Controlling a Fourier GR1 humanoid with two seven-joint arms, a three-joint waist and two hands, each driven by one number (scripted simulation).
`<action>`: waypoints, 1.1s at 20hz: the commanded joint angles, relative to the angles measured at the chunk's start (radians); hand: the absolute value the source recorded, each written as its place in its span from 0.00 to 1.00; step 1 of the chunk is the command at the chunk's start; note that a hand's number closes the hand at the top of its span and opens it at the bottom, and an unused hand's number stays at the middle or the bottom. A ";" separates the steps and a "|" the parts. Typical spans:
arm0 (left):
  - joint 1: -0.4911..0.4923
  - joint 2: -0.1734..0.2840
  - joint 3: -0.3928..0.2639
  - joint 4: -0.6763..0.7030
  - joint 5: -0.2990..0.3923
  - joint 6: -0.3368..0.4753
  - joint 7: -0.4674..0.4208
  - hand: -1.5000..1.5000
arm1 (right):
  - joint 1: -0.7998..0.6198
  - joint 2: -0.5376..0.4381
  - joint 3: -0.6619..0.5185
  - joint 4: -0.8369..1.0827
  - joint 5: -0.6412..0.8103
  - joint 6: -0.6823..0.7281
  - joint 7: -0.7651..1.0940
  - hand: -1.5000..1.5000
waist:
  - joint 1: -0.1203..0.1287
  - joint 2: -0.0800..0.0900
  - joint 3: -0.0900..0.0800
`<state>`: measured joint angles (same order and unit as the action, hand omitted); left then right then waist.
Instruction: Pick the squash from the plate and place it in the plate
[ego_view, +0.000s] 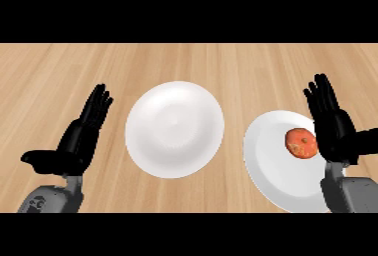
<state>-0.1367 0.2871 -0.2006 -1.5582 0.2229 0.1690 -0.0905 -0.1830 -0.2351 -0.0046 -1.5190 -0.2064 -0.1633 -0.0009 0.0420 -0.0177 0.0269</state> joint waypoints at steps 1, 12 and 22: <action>0.018 0.015 0.024 0.019 -0.040 0.033 0.032 0.50 | -0.007 -0.016 -0.012 -0.064 -0.035 0.032 0.053 1.00 | -0.042 0.016 -0.027; 0.121 0.001 0.010 0.118 -0.072 0.137 0.228 0.50 | 0.164 -0.190 0.021 -0.023 0.521 -0.292 -0.047 1.00 | -0.057 0.018 -0.025; 0.090 0.004 0.010 0.097 -0.108 0.154 0.293 0.50 | 0.257 -0.148 -0.018 0.095 0.241 0.024 -0.445 0.00 | -0.042 0.018 -0.026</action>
<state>-0.0339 0.2826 -0.1996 -1.4548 0.1257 0.3187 0.1751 0.0384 -0.3074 -0.0458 -1.4701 -0.0208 -0.2132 -0.3954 -0.0072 0.0007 0.0021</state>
